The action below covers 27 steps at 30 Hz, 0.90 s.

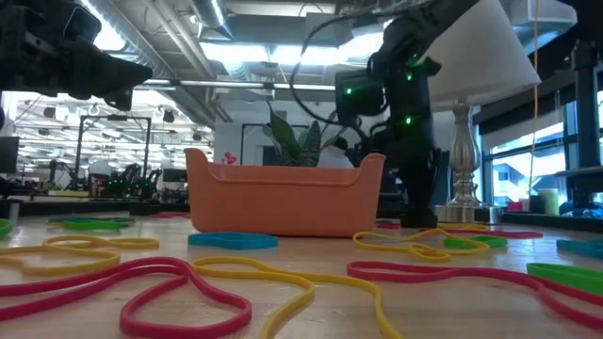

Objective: Pick and place rubber bands into bin
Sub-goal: Put the black rubber band into the orange bin

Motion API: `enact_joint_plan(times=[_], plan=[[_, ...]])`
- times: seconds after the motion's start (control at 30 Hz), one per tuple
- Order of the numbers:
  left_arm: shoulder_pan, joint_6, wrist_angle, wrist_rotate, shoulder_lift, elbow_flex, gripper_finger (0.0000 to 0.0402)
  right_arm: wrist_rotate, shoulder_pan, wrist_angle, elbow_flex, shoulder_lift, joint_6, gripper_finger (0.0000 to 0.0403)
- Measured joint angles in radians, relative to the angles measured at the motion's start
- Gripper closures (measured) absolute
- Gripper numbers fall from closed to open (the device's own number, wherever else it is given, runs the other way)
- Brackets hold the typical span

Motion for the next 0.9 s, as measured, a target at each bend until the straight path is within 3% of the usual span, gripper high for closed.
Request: enact_joint_plan(times=[0.17, 0.37, 0.67, 0.9], plan=[[0.0, 0.0, 0.0, 0.0, 0.0, 0.0, 0.0394, 0.012, -0.005, 0.025, 0.0, 0.042, 0.001, 0.0281], [0.0, 0.0, 0.0, 0.0, 0.0, 0.0, 0.0395, 0.007, -0.005, 0.009, 0.0, 0.028, 0.04, 0.0388], [0.0, 0.0, 0.0, 0.0, 0.0, 0.0, 0.0394, 0.009, 0.045, -0.144, 0.086, -0.161, 0.202, 0.0398], [0.0, 0.0, 0.0, 0.0, 0.0, 0.0, 0.0395, 0.02, 0.145, -0.129, 0.363, -0.155, 0.217, 0.04]])
